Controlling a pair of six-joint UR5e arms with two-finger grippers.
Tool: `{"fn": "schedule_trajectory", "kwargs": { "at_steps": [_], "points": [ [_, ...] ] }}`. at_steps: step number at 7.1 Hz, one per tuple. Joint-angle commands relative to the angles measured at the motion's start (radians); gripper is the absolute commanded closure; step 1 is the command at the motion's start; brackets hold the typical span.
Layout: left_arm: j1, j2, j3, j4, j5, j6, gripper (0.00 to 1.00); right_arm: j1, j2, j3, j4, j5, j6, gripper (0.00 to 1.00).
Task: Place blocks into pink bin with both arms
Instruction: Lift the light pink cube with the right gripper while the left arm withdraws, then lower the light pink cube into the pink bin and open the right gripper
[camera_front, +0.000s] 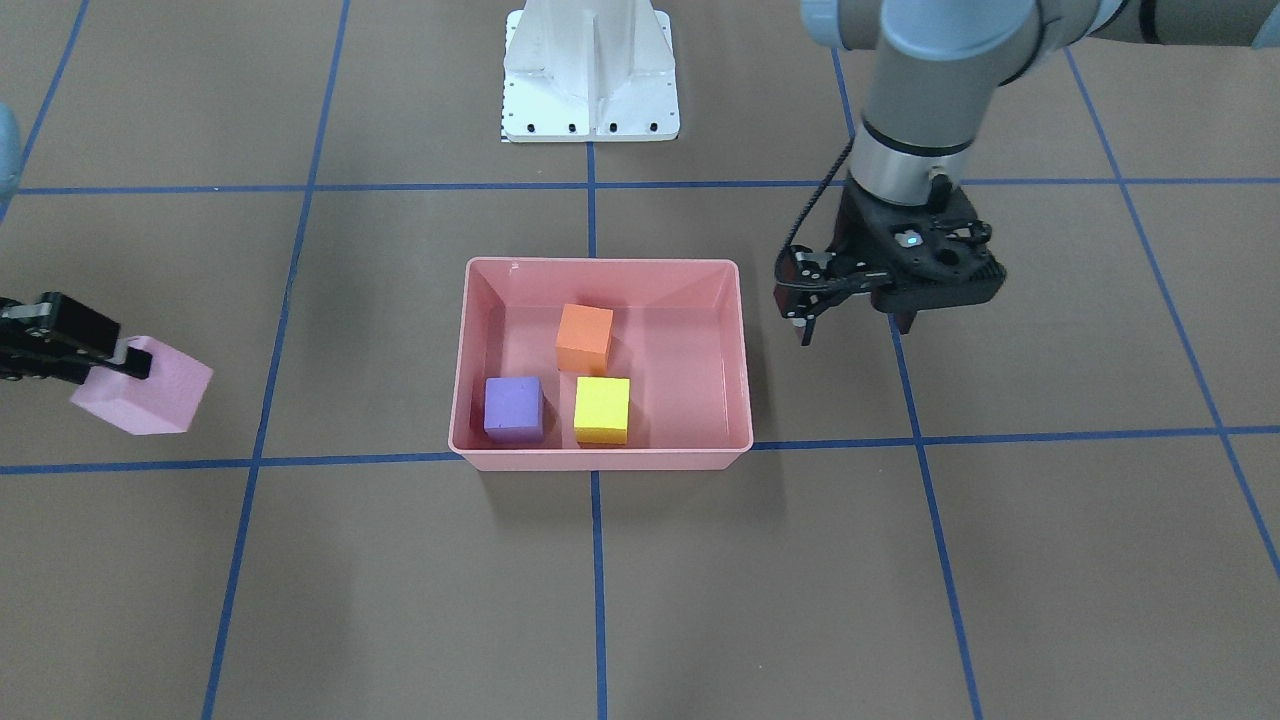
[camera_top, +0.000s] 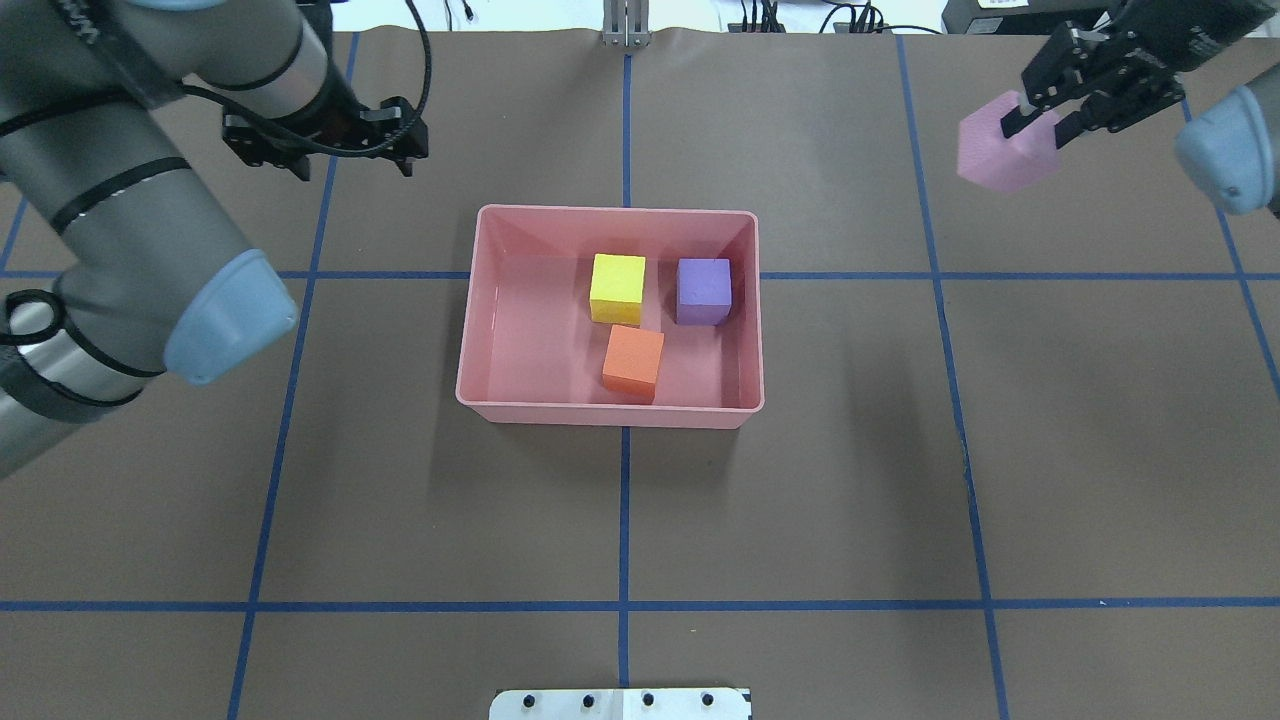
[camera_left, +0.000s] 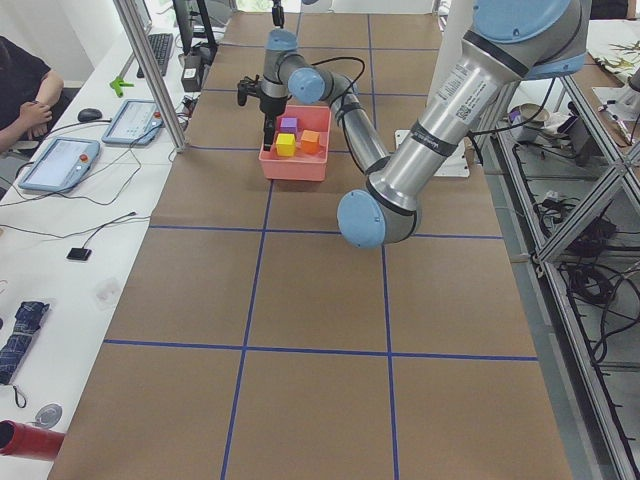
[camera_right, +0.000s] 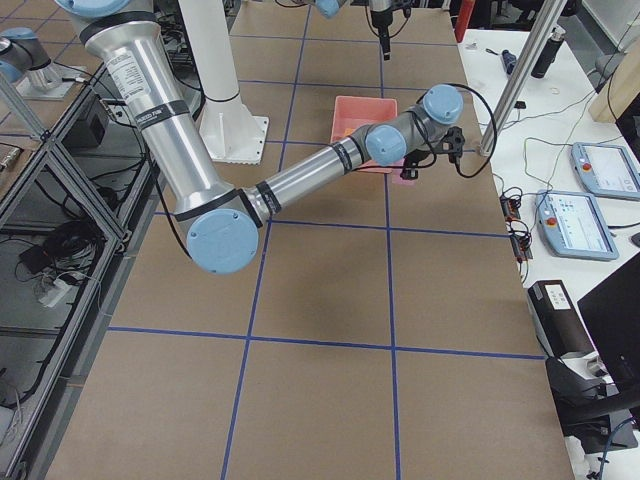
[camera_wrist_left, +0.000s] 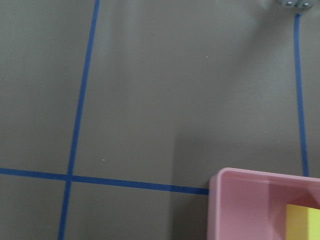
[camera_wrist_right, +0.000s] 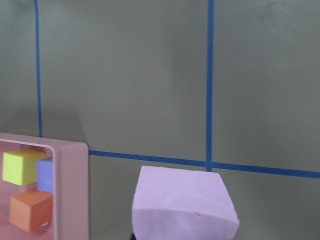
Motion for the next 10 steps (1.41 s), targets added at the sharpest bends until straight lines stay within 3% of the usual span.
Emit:
{"fn": "schedule_trajectory", "kwargs": {
  "at_steps": [1, 2, 3, 4, 6, 8, 9, 10],
  "points": [
    [-0.06, 0.127, -0.019, -0.081, -0.007, 0.141, 0.0, -0.138, 0.138, 0.009, 0.004, -0.065, 0.219, 1.0],
    [-0.101, 0.169, -0.017, -0.112, -0.027, 0.189, 0.0, -0.231, 0.205, 0.002, 0.006, -0.155, 0.293, 1.0],
    [-0.144, 0.218, -0.014, -0.117, -0.126, 0.302, 0.0, -0.332, 0.261, -0.003, 0.013, -0.283, 0.345, 1.0],
    [-0.173, 0.25, -0.014, -0.117, -0.133, 0.394, 0.0, -0.397, 0.296, -0.03, 0.076, -0.374, 0.39, 1.0],
    [-0.176, 0.293, 0.013, -0.195, -0.132, 0.399, 0.0, -0.512, 0.306, -0.078, 0.248, -0.517, 0.531, 1.0],
    [-0.176, 0.301, 0.041, -0.243, -0.132, 0.395, 0.0, -0.556, 0.345, -0.125, 0.248, -0.561, 0.57, 1.0],
    [-0.176, 0.329, 0.034, -0.281, -0.132, 0.395, 0.0, -0.556, 0.352, -0.13, 0.25, -0.558, 0.585, 0.14],
    [-0.178, 0.378, 0.032, -0.363, -0.132, 0.399, 0.0, -0.556, 0.364, -0.129, 0.25, -0.557, 0.625, 0.0]
  ]
}}
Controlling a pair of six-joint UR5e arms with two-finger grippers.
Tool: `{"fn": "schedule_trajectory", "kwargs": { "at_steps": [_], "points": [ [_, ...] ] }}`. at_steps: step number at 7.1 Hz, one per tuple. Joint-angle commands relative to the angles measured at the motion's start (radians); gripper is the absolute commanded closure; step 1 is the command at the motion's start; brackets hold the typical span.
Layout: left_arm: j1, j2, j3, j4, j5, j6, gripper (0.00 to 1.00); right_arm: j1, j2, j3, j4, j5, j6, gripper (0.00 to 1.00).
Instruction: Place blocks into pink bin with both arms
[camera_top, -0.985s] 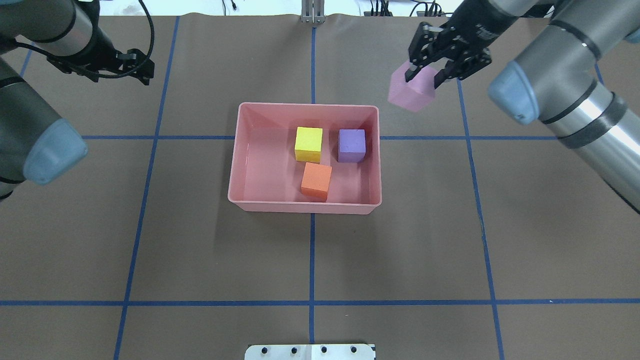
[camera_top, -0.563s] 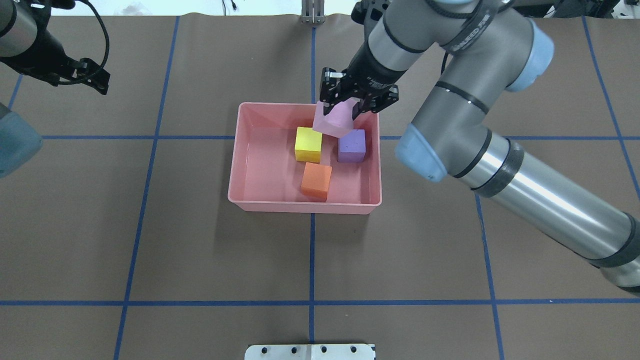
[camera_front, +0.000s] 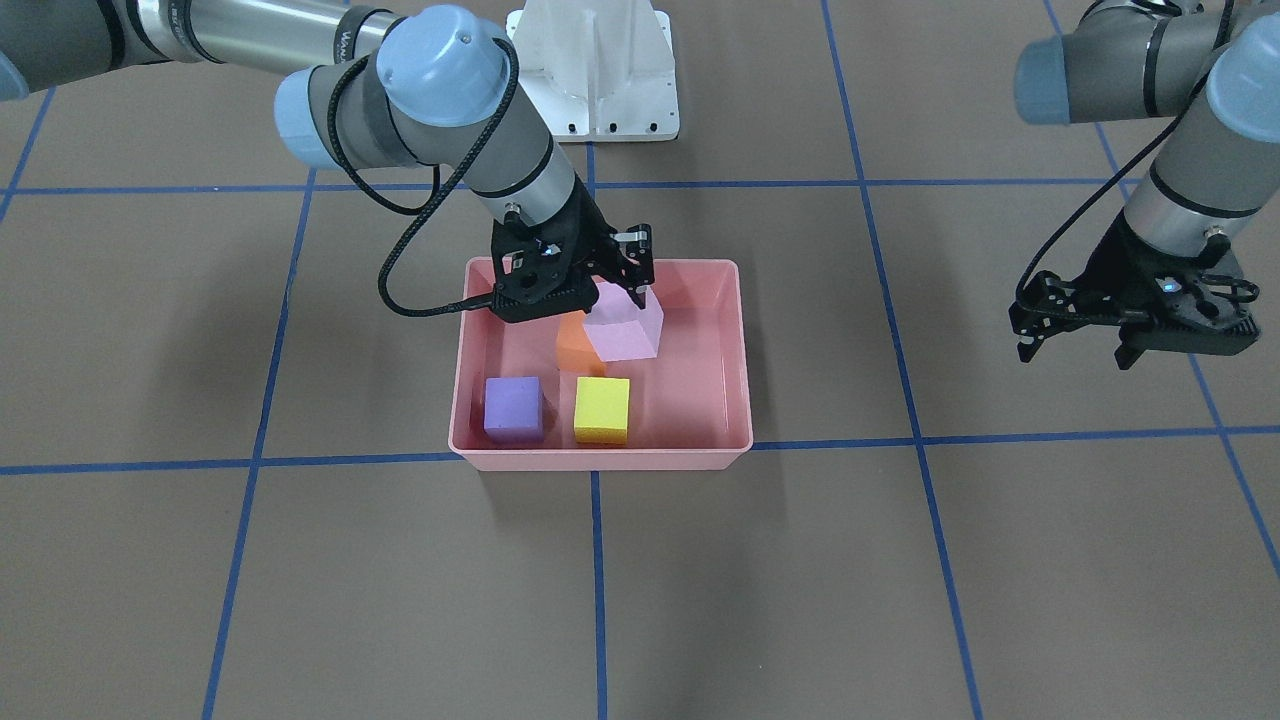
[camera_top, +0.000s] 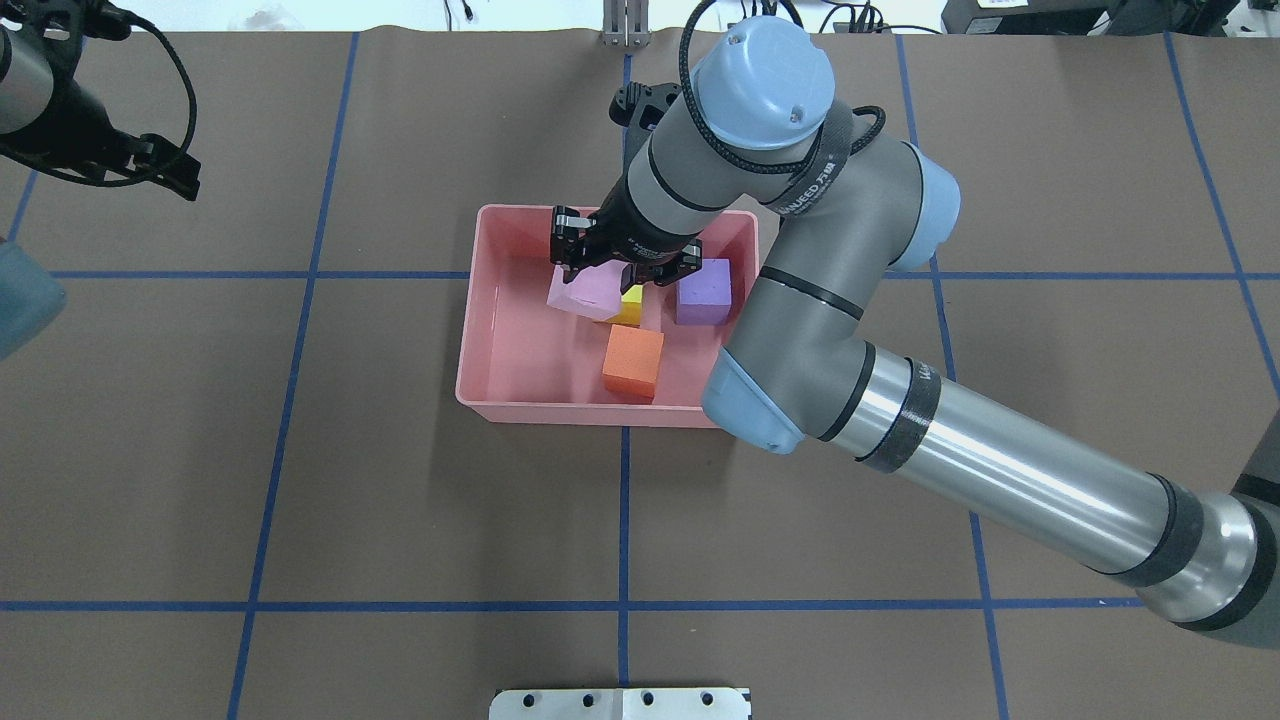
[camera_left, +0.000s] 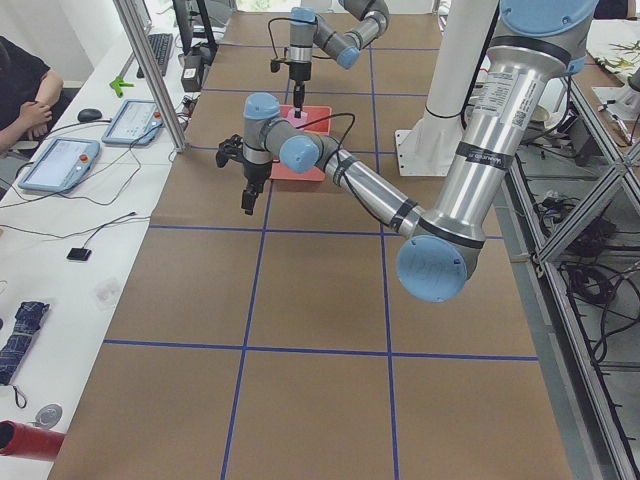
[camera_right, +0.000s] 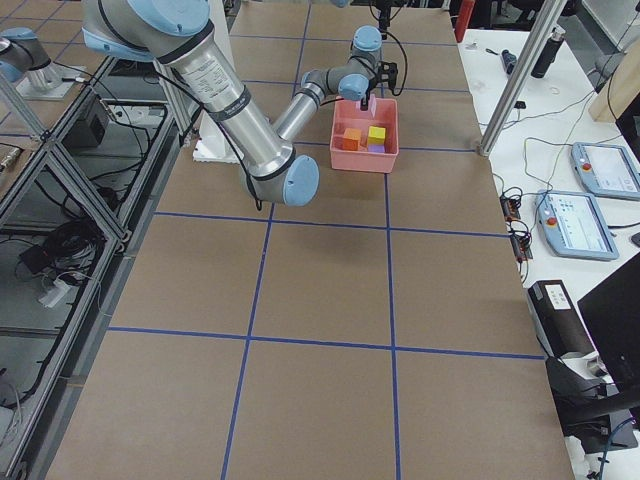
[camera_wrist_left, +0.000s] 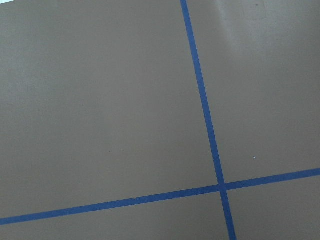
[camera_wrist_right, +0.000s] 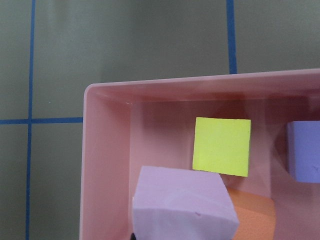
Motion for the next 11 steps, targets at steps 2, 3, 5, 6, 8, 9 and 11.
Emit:
{"fn": "schedule_trajectory", "kwargs": {
  "at_steps": [2, 3, 5, 6, 8, 9, 11],
  "points": [
    [-0.076, 0.183, -0.002, -0.219, -0.033, 0.02, 0.0, -0.003, 0.02, 0.006, -0.005, 0.026, 0.059, 0.0],
    [-0.101, 0.198, 0.001, -0.22, -0.07, 0.031, 0.0, 0.006, 0.017, 0.011, -0.043, 0.062, 0.06, 0.0],
    [-0.102, 0.244, 0.03, -0.218, -0.063, 0.034, 0.0, 0.07, -0.022, 0.136, -0.347, 0.07, -0.097, 0.0],
    [-0.105, 0.273, 0.039, -0.217, -0.06, 0.037, 0.0, 0.125, -0.092, 0.206, -0.456, 0.07, -0.216, 0.0],
    [-0.142, 0.329, 0.041, -0.208, -0.072, 0.271, 0.0, 0.282, -0.296, 0.288, -0.515, 0.078, -0.602, 0.0],
    [-0.197, 0.349, 0.041, -0.179, -0.078, 0.384, 0.0, 0.383, -0.375, 0.284, -0.546, 0.119, -0.85, 0.0],
    [-0.313, 0.35, 0.042, -0.087, -0.173, 0.436, 0.0, 0.559, -0.536, 0.246, -0.574, 0.187, -1.247, 0.0]
  ]
}}
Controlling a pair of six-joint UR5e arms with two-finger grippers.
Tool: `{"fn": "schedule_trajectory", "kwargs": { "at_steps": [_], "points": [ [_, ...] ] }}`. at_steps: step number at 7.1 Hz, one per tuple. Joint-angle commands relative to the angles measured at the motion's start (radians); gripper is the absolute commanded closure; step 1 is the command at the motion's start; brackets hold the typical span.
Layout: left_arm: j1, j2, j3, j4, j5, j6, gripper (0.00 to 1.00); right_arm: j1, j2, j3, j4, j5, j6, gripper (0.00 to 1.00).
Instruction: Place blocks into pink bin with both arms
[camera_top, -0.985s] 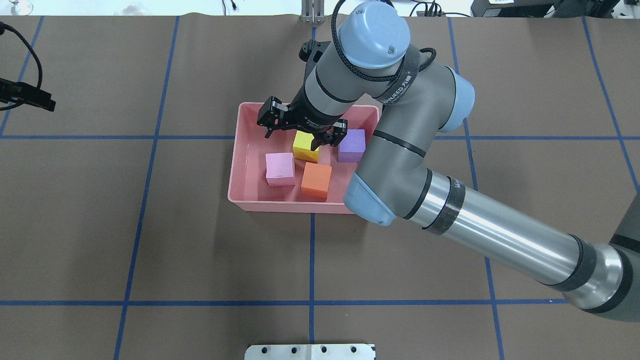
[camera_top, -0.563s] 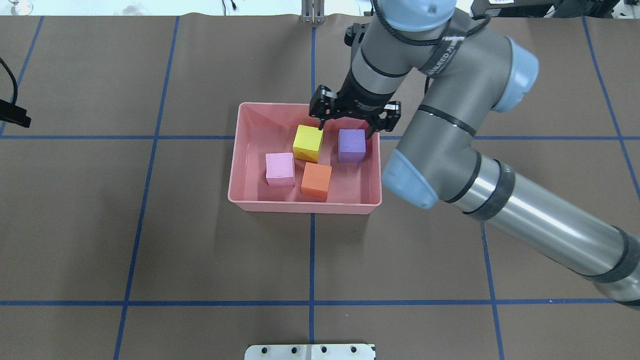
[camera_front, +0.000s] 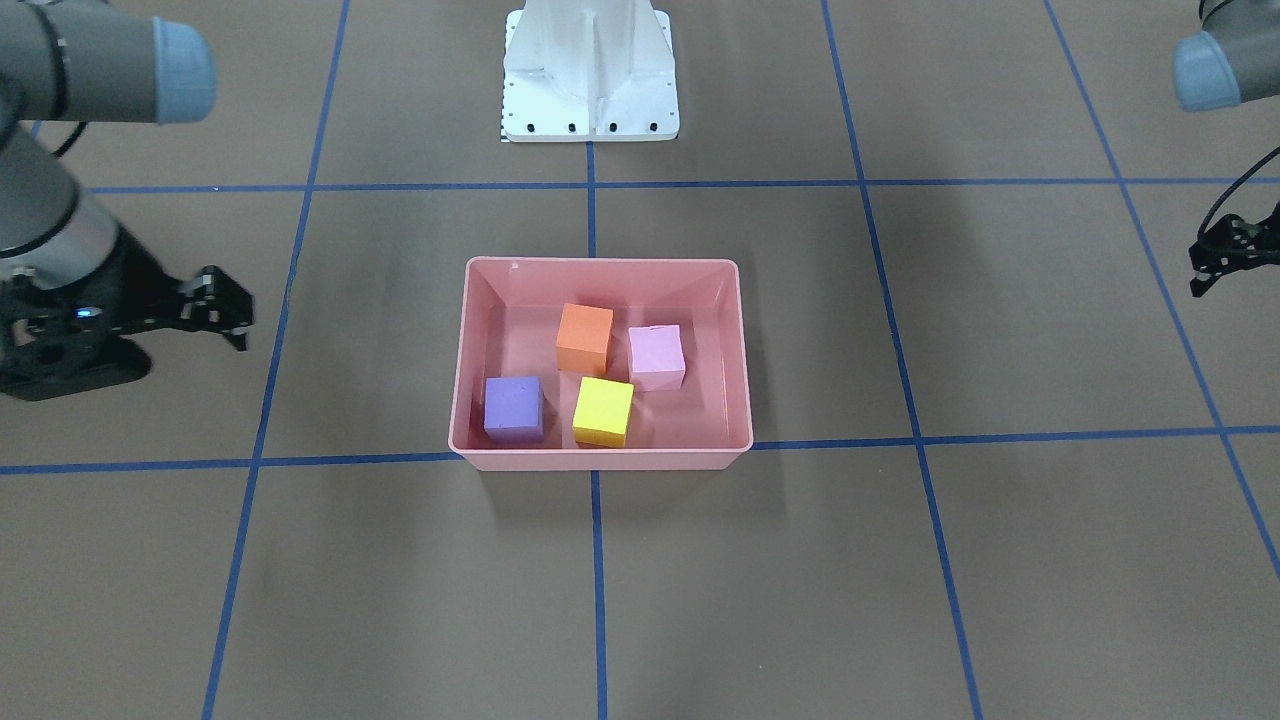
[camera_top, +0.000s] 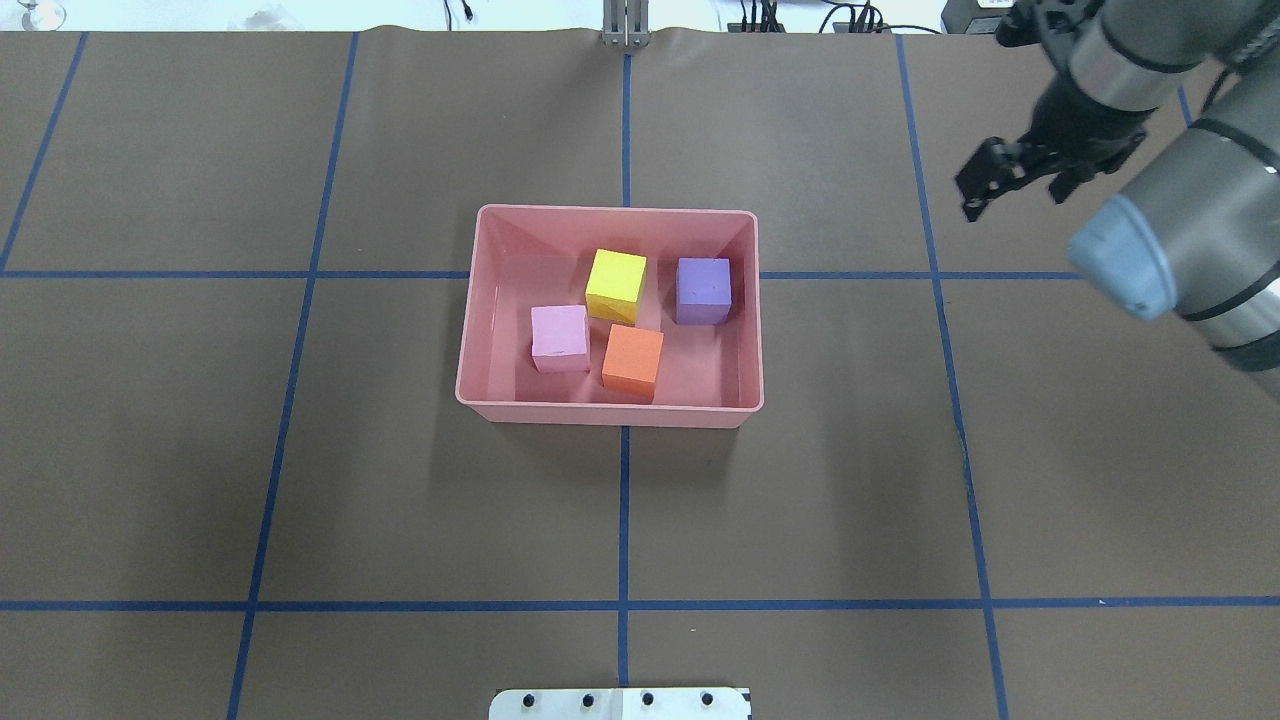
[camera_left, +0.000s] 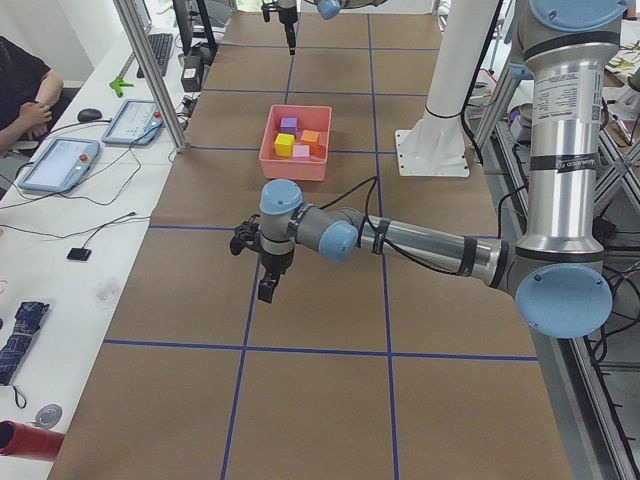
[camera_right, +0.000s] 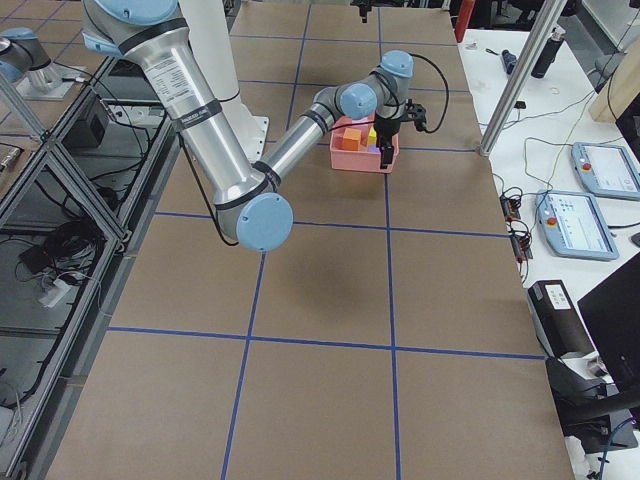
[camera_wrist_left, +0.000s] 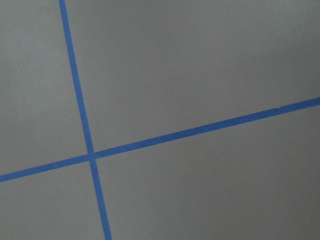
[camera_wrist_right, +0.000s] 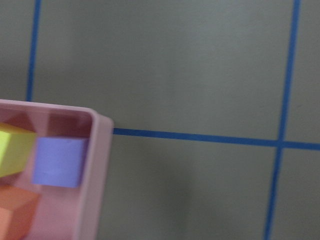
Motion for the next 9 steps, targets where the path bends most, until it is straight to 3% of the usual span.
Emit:
{"fn": "schedule_trajectory", "kwargs": {
  "at_steps": [1, 3, 4, 5, 6, 8, 9],
  "points": [
    [-0.097, 0.042, 0.005, 0.042, -0.07, 0.087, 0.0, 0.182, -0.159, -0.068, -0.008, 0.07, -0.361, 0.0],
    [-0.174, 0.054, 0.091, 0.041, -0.083, 0.176, 0.0, 0.309, -0.222, -0.128, -0.008, 0.089, -0.522, 0.0],
    [-0.175, 0.056, 0.114, 0.033, -0.102, 0.177, 0.0, 0.33, -0.247, -0.148, -0.006, 0.086, -0.51, 0.0],
    [-0.174, 0.059, 0.116, 0.03, -0.103, 0.177, 0.0, 0.339, -0.203, -0.177, 0.033, 0.059, -0.516, 0.0],
    [-0.174, 0.057, 0.113, 0.03, -0.103, 0.177, 0.0, 0.4, -0.247, -0.185, 0.064, 0.036, -0.525, 0.0],
    [-0.175, 0.056, 0.114, 0.036, -0.103, 0.177, 0.0, 0.474, -0.372, -0.237, 0.277, 0.098, -0.542, 0.0],
    [-0.181, 0.056, 0.114, 0.039, -0.104, 0.178, 0.0, 0.477, -0.382, -0.268, 0.293, 0.129, -0.545, 0.0]
  ]
}}
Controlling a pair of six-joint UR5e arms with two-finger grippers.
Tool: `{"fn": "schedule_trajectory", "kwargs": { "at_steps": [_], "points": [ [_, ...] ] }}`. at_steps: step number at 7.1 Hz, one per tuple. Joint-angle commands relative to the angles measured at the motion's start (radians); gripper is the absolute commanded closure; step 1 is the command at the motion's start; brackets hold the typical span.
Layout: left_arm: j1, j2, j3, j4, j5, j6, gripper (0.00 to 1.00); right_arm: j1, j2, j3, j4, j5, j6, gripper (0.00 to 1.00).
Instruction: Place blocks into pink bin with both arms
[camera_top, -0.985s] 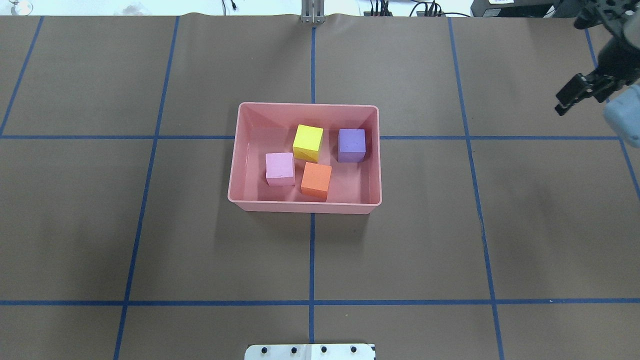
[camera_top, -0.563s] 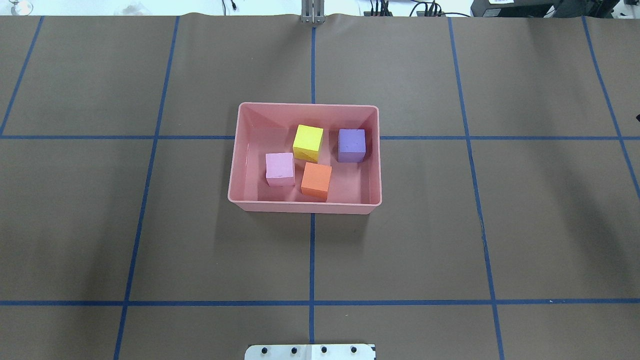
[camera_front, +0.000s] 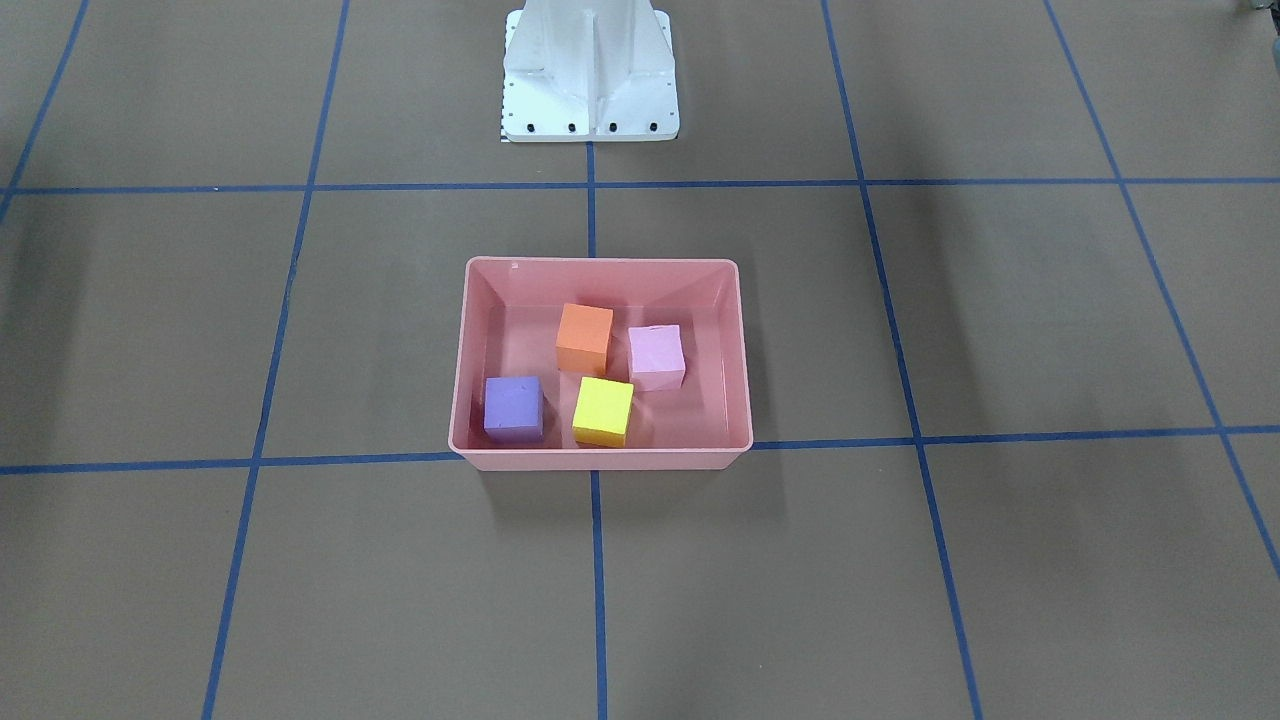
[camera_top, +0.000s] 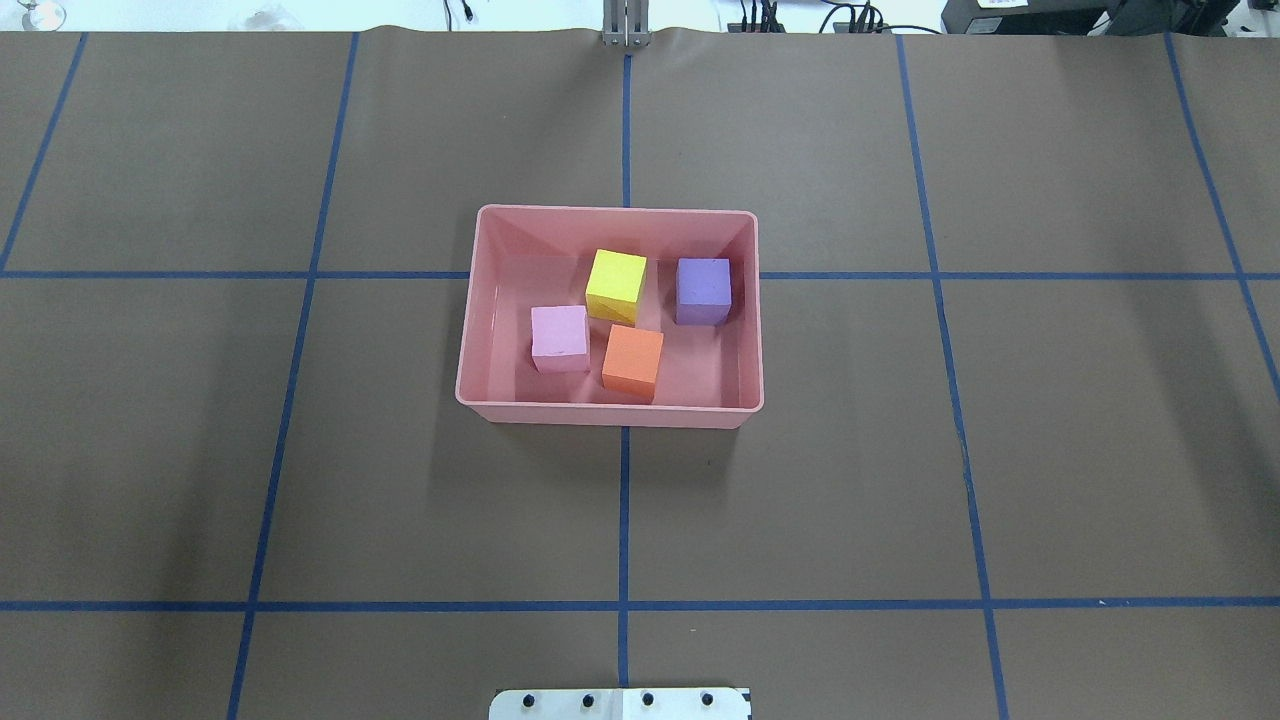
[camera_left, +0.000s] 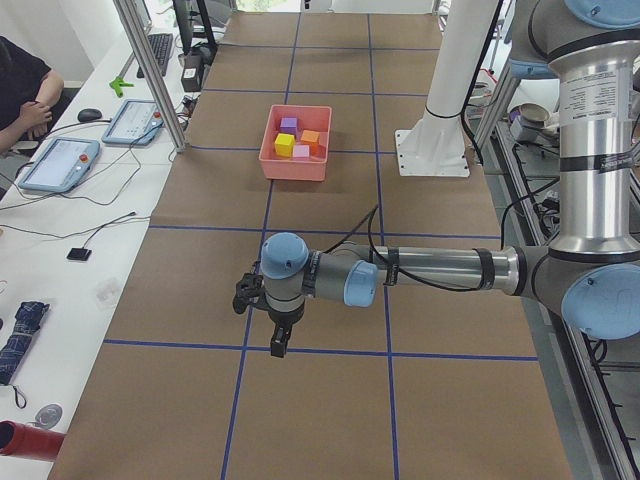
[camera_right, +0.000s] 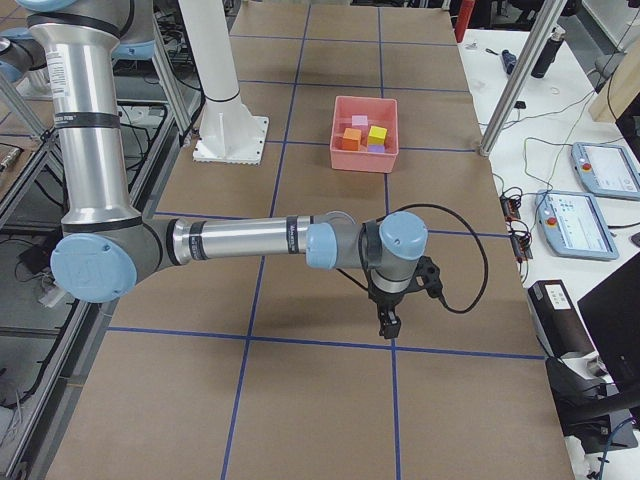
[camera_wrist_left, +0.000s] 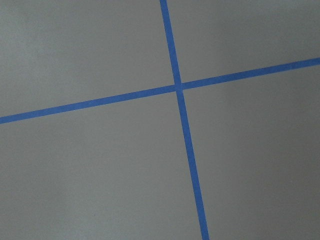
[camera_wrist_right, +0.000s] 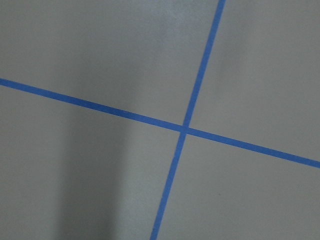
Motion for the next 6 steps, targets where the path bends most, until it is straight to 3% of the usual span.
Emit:
{"fn": "schedule_trajectory", "kwargs": {
  "at_steps": [1, 6],
  "points": [
    [-0.013, 0.001, 0.001, 0.006, -0.002, 0.0, 0.0, 0.021, -0.031, -0.035, 0.058, 0.045, -0.005, 0.0],
    [-0.051, -0.007, 0.015, 0.009, -0.055, -0.002, 0.0, 0.019, -0.034, -0.019, 0.064, 0.071, 0.045, 0.0]
  ]
}}
